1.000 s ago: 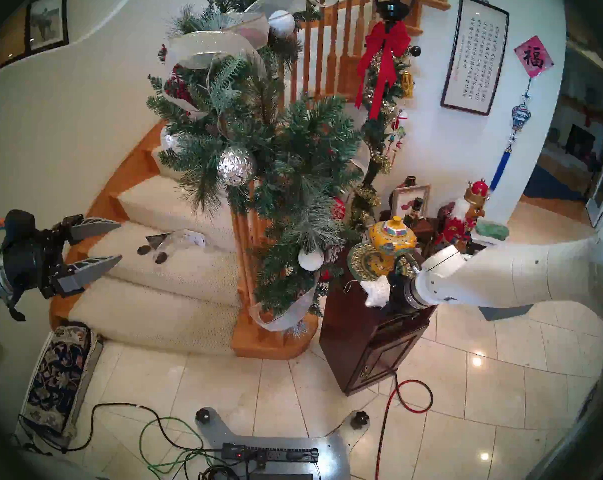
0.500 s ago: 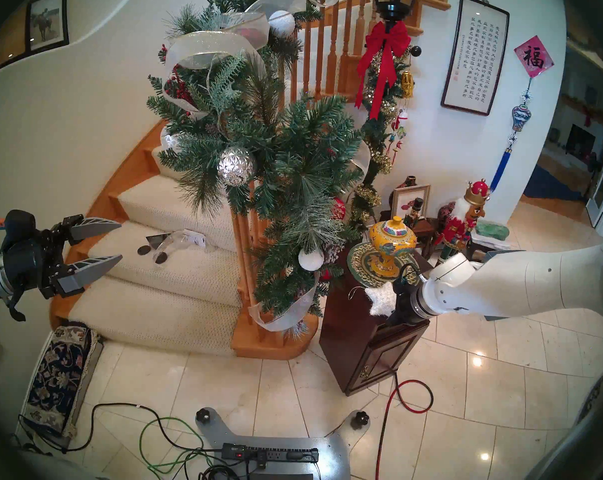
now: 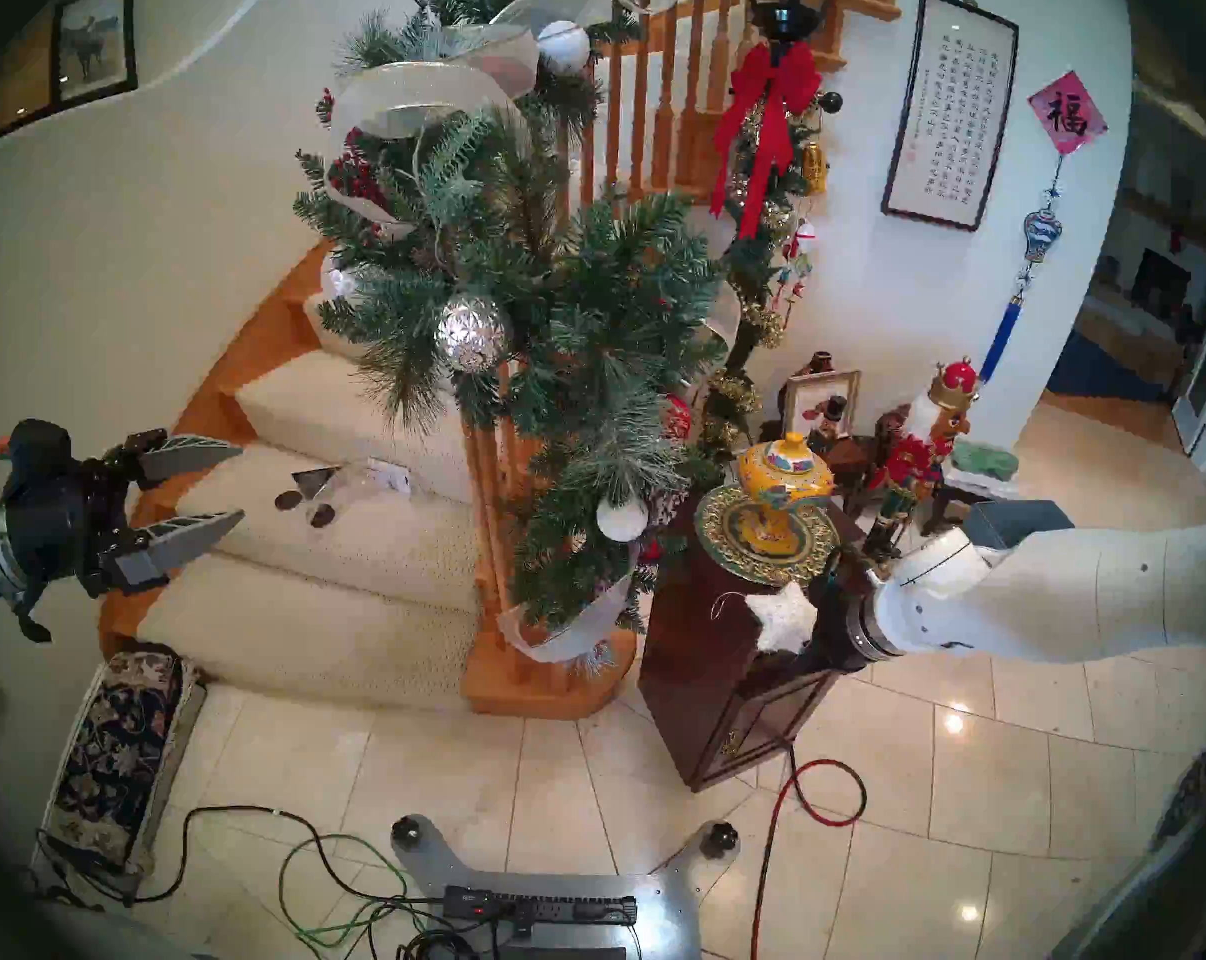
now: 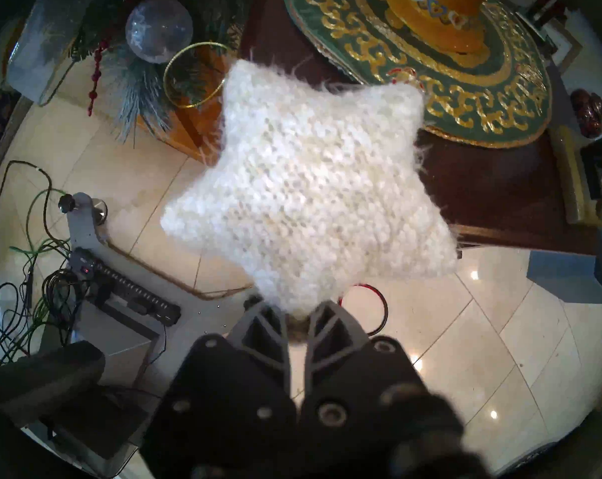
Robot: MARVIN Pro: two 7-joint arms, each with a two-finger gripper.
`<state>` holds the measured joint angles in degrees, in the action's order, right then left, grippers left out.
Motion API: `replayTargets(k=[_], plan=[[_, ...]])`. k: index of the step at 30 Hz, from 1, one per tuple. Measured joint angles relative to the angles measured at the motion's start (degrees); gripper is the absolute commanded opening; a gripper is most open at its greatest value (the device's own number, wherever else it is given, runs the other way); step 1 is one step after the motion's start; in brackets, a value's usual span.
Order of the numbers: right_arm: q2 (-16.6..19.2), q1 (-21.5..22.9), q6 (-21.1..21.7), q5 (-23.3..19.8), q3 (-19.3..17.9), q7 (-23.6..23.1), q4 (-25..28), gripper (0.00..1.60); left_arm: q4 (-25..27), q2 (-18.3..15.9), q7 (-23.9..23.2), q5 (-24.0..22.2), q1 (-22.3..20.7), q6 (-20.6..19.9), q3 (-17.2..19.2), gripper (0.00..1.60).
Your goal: Hang the ornament onto the Christmas-tree-style decoration
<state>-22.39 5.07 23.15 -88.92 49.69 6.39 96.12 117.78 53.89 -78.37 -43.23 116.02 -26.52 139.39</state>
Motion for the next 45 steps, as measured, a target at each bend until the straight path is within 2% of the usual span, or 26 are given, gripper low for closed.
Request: replayTargets(k=[11,22,31,45], plan=[[4.21,1.64,-1.96,1.60,-0.13,0.60,3.82,0.00,0.00,0.00,0.00,0.00,0.00,0.00,0.00,1.60],[8.73,4.42,-0.97,3.94,0.29,0.68,7.84,0.00,0.00,0.00,0.00,0.00,0.00,0.00,0.00,1.60],[12.33,9.55,1.08,5.34,5.85,0.64,10.63,0.00,0.00,0.00,0.00,0.00,0.00,0.00,0.00,1.60],[14.83,16.47,0.69,5.83,10.64,1.15,13.42,0.00,0.00,0.00,0.00,0.00,0.00,0.00,0.00,1.60]])
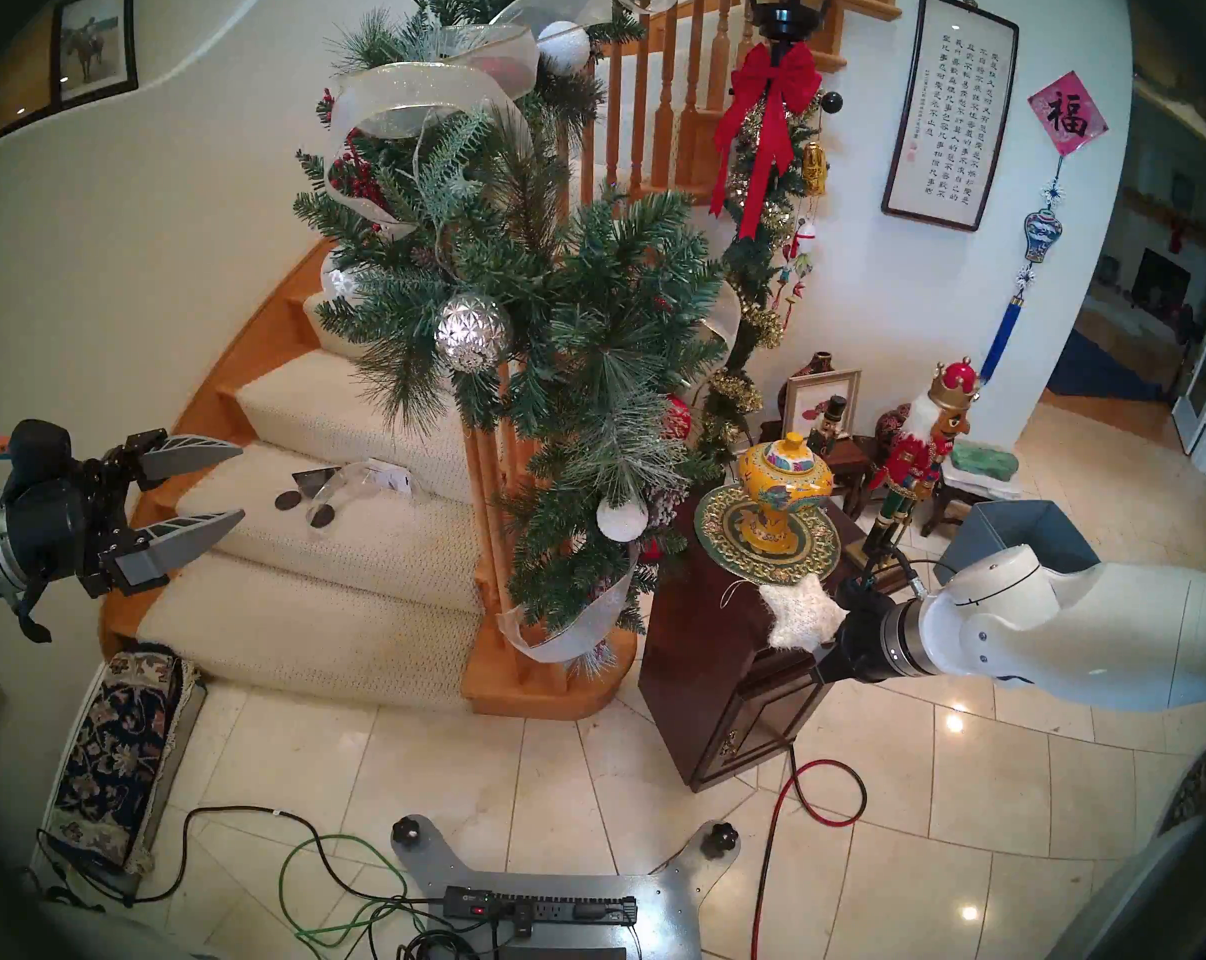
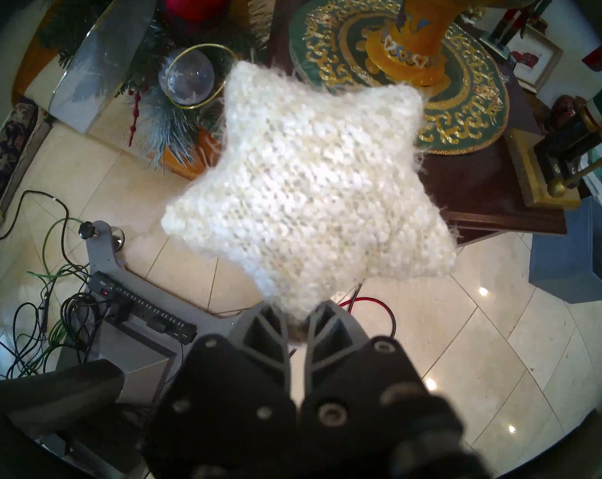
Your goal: Hang the ornament onto the Christmas-tree-style decoration
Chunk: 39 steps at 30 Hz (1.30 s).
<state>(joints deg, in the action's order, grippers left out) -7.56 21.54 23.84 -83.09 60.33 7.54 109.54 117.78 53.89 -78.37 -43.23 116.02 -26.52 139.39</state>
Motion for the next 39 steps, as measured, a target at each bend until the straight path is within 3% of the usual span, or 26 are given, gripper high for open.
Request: replayTargets(k=[16,39], plan=[[1.22,7.68,-0.62,-0.29,3.88,-0.34,2.19,0.00,0.00,0.00,0.00,0.00,0.00,0.00,0.00,1.60],[1.99,18.12,4.20,-2.22,6.65,1.42,4.40,0.00,-0.01,-0.01,0.00,0.00,0.00,0.00,0.00,1.60]])
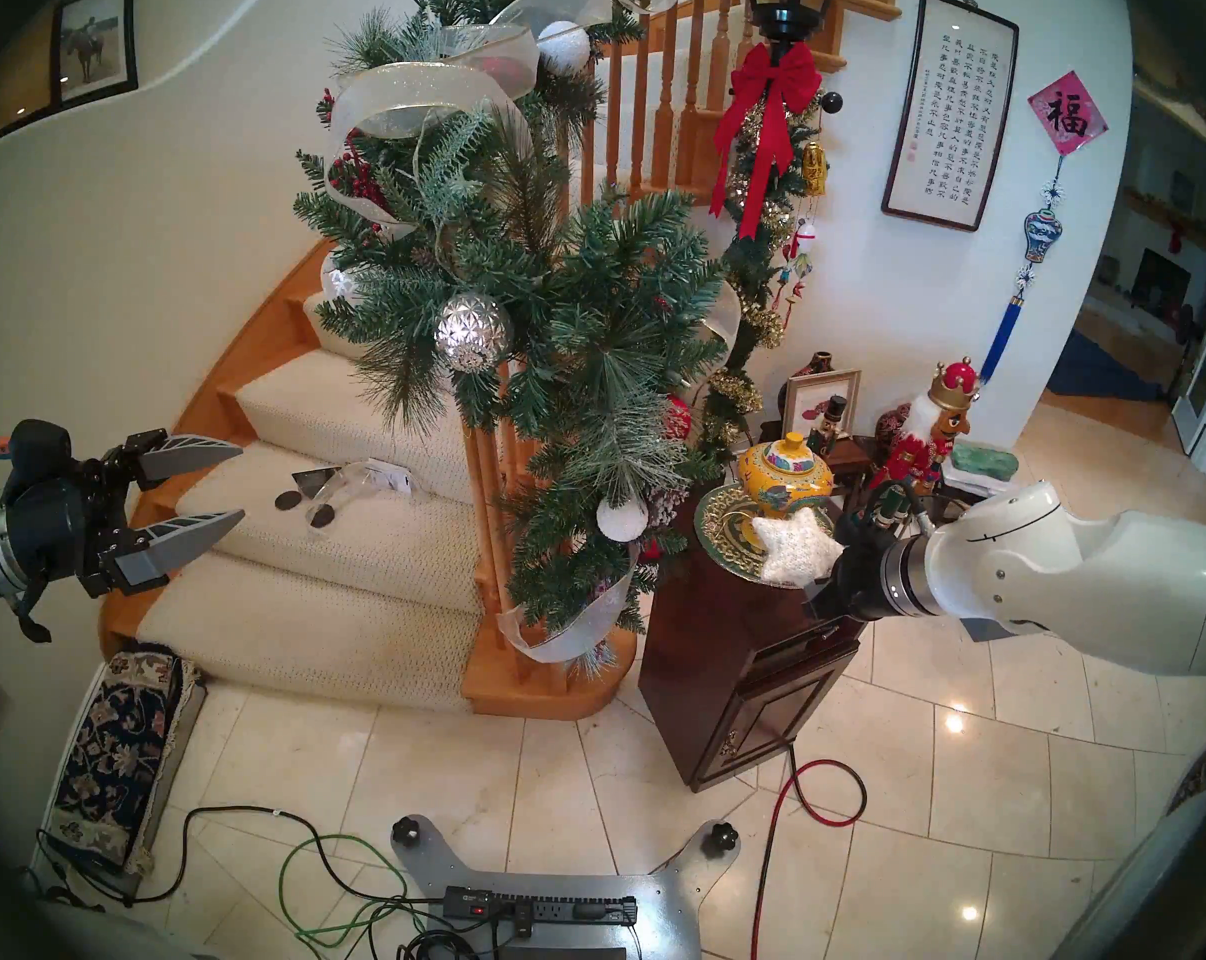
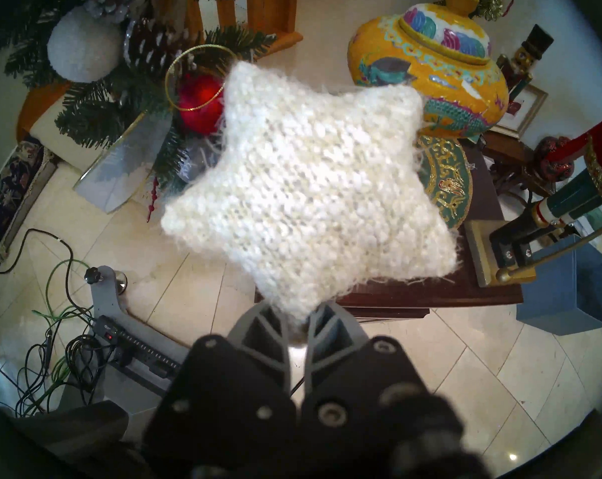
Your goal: Hang the ornament onto the Christmas-tree-style decoration
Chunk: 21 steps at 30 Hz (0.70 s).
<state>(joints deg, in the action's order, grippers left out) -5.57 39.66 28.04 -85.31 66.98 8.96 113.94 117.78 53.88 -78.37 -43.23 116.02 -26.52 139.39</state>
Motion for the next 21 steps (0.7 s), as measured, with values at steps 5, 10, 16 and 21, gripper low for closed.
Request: replayTargets(k=[5,10,16,21], plan=[[0.03,2.01,1.21,-0.54,0.01,0.35,0.47,0.00,0.00,-0.01,0.00,0.00,0.00,0.00,0.00,1.60],[0.03,4.03,2.78,-1.19,0.29,0.74,1.02,0.00,0.00,-0.01,0.00,0.01,0.00,0.00,0.00,1.60],[0.03,6.16,4.55,-1.92,0.79,1.17,1.59,0.00,0.00,-0.01,0.00,0.01,0.00,0.00,0.00,1.60],[0.03,7.83,6.03,-2.48,1.25,1.52,1.95,0.00,0.00,-0.01,0.00,0.01,0.00,0.00,0.00,1.60]])
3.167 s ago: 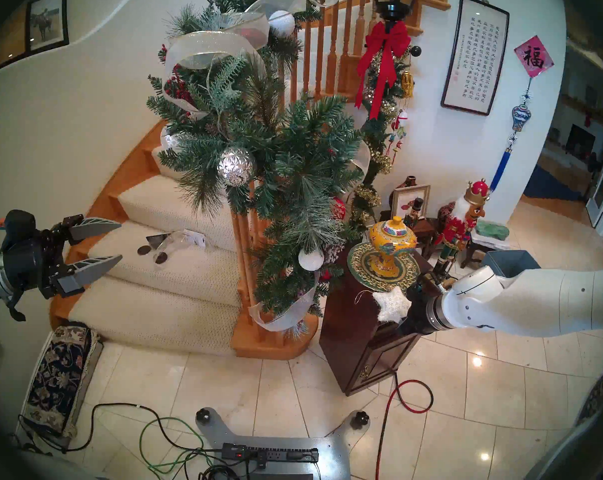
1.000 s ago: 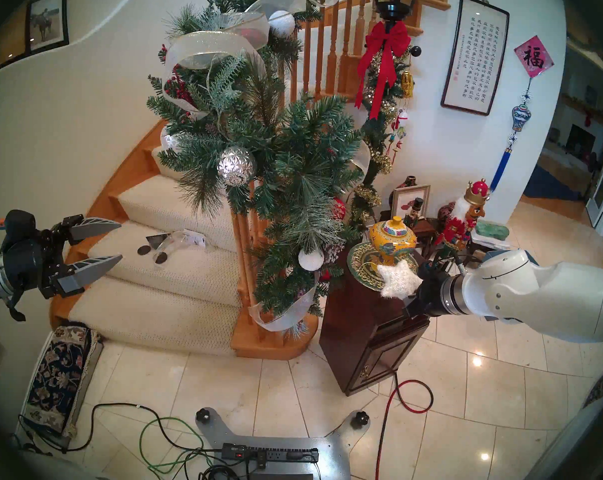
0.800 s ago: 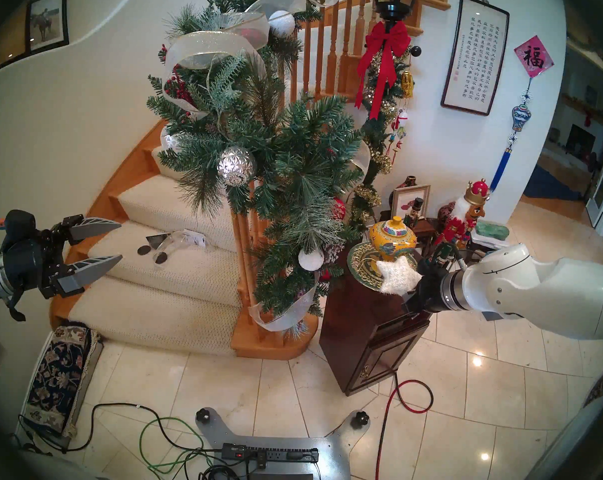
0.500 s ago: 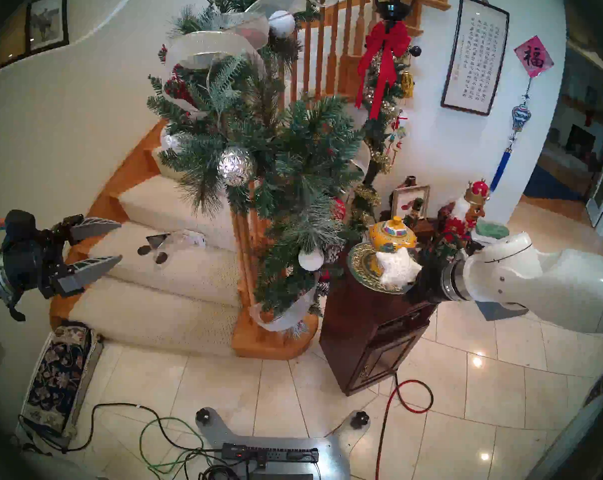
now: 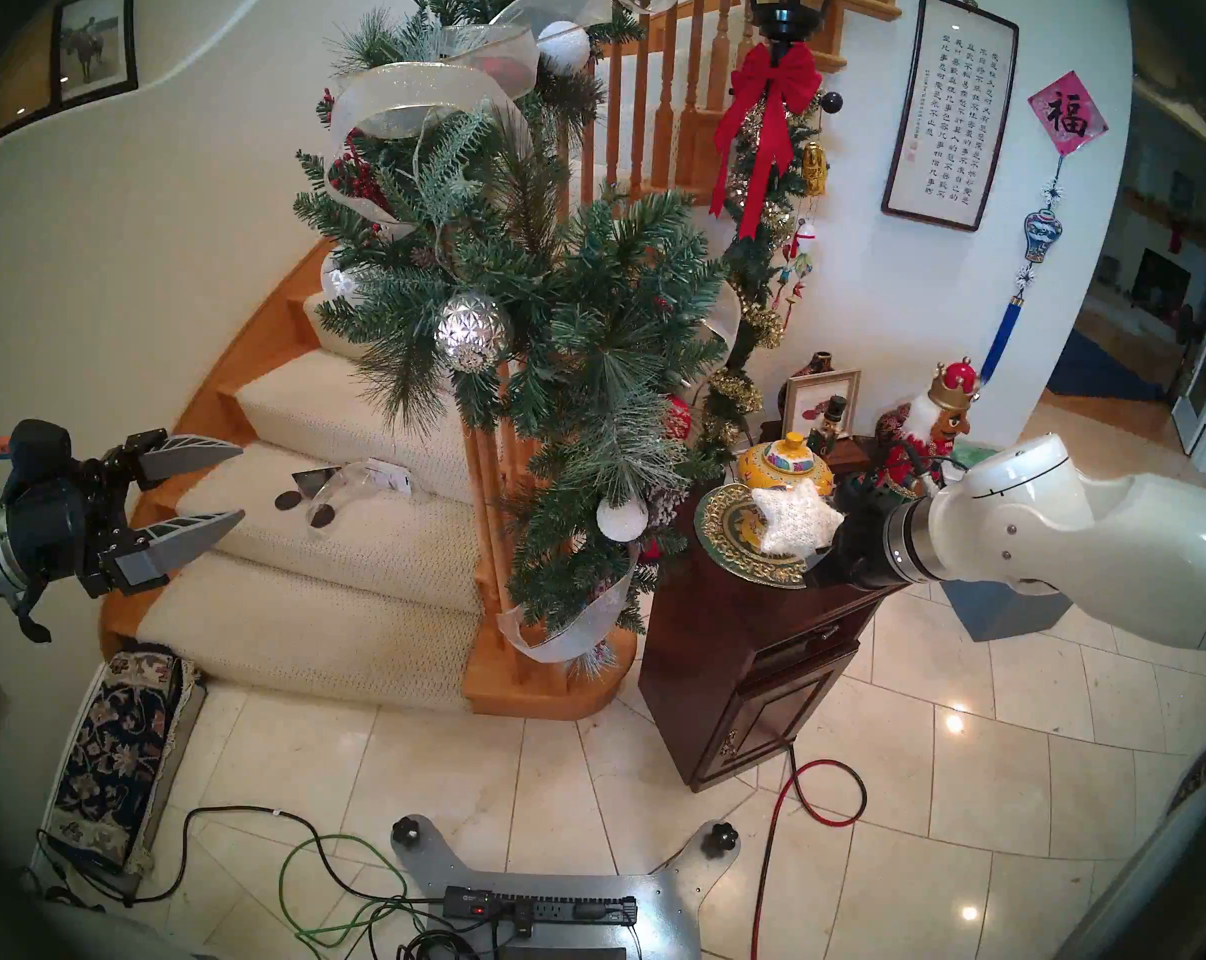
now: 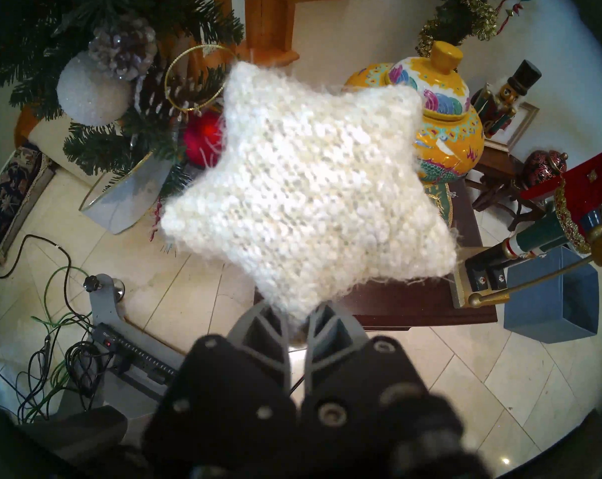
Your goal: Hang the ornament onto the Christmas-tree-style decoration
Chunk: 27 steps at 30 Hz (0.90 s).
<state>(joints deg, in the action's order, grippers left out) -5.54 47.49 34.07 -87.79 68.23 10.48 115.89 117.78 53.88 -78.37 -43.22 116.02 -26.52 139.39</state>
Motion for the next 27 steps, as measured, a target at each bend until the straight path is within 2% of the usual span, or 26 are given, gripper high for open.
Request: replayTargets(k=[27], plan=[[-0.03,9.76,7.06,-3.95,0.37,1.31,1.53,0.00,-0.01,0.00,0.00,0.01,0.00,0.00,0.00,1.60]])
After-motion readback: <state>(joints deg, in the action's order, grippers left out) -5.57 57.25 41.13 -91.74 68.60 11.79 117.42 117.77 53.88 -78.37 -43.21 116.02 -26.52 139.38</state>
